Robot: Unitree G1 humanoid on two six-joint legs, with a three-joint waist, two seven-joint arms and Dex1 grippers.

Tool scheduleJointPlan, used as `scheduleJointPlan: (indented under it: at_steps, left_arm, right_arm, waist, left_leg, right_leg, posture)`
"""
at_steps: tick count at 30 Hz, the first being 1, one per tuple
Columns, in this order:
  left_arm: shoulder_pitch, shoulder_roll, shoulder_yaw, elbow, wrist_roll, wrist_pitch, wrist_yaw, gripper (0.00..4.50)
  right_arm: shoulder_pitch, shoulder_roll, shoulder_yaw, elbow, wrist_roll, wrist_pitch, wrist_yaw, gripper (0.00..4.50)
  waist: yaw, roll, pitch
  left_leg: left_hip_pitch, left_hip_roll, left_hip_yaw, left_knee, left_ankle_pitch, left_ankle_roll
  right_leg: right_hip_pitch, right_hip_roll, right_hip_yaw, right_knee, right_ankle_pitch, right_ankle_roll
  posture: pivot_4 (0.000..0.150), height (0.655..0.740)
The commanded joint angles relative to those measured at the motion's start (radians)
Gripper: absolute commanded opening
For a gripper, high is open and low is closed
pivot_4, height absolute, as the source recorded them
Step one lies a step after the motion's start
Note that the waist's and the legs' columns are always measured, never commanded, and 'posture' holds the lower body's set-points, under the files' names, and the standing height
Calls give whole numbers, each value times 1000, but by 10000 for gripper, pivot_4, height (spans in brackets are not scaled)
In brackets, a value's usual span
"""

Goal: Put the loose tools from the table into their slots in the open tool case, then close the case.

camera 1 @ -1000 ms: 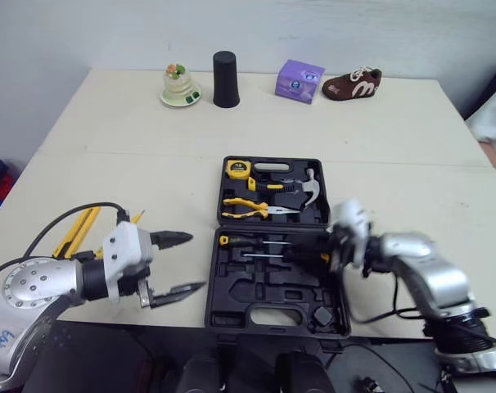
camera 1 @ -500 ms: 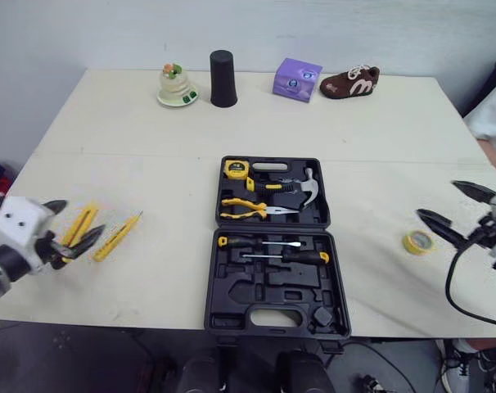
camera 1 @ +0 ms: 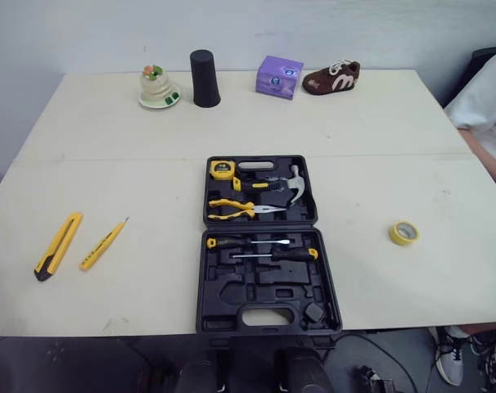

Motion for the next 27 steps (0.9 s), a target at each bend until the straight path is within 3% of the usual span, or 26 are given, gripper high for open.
scheduleJointPlan:
  at_steps: [1, 9, 17, 22, 27]
  left_arm:
    - [-11, 15, 24, -17, -23, -27, 15, 45000]
    - [-53, 10, -14, -66, -32, -14, 10, 45000]
    - [3, -6, -21, -271, -103, 120, -83, 45000]
    - [121, -48, -56, -583, -298, 350, -245, 45000]
    - [186, -7, -80, -809, -390, 583, -268, 45000]
  right_arm:
    - [-16, -12, -1, 1, 17, -42, -34, 44801]
    - [-135, 82, 74, -192, 142, 46, 156, 44801]
    - [-165, 167, 241, -682, 289, 409, 263, 44801]
    - [-227, 176, 423, -915, 349, 565, 403, 44801]
    - [-279, 192, 509, -979, 314, 534, 486, 44801]
  waist:
    - [0, -2, -1]
    - [0, -2, -1]
    - [2, -2, -1]
    - [2, -1, -1]
    - [25, -2, 0]
  left_leg:
    - [1, 0, 0, 0, 0, -1]
    - [1, 0, 0, 0, 0, -2]
    - [0, 1, -2, 0, 0, -2]
    - [-2, 0, -1, 0, -1, -1]
    - [-4, 0, -4, 5, -1, 0]
  right_leg:
    - [0, 0, 0, 1, 0, 0]
    - [0, -1, 1, 1, 0, 0]
    - [-1, -3, 1, 2, 0, 0]
    - [-1, -4, 0, 2, 0, 0]
    - [-1, -4, -2, 2, 0, 0]
  posture:
    - [1500, 7400]
    - [1500, 7400]
    - [1500, 7400]
    - [1500, 7400]
    - [1500, 7400]
